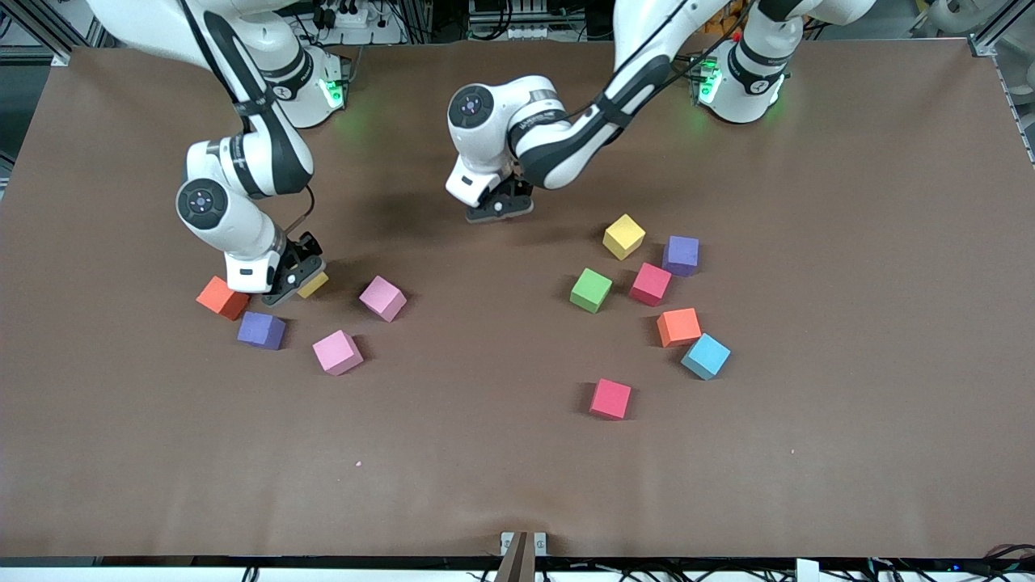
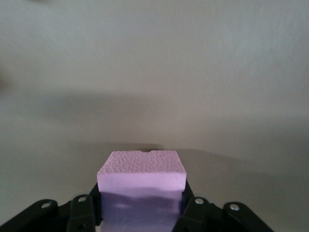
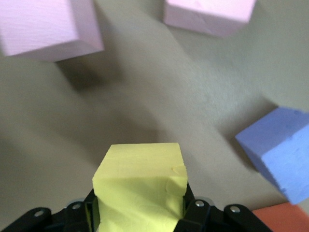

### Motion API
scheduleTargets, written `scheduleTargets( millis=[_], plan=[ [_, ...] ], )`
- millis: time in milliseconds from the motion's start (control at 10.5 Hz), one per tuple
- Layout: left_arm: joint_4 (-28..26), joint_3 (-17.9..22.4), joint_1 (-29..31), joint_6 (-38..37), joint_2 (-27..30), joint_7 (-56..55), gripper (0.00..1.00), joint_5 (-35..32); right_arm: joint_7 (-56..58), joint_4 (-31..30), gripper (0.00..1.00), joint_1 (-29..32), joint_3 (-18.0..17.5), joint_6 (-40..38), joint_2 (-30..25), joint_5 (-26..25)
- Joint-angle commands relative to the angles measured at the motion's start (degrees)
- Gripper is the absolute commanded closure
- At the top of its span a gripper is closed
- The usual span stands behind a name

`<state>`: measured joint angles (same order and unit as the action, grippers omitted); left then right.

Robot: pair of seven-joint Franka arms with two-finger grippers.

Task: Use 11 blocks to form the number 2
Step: 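Carry the pink cube to table center while the right gripper carries yellow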

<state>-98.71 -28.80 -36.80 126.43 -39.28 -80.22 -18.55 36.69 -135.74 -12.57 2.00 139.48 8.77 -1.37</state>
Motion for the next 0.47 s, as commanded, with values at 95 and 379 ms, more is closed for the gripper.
scheduleTargets(
  millis=[95, 379],
  plan=[
    [-4.0, -1.7, 1.2, 2.6, 0.4, -2.1, 0.76, -2.1, 18.9, -0.7, 0.8, -0.3, 0.0, -2.1, -3.9, -0.7],
    [-5.0, -1.8, 1.8, 3.4, 0.8, -2.0, 0.01, -2.3, 33.9, -0.8, 0.8, -0.6, 0.0, -6.5, -8.4, -0.7]
  ],
)
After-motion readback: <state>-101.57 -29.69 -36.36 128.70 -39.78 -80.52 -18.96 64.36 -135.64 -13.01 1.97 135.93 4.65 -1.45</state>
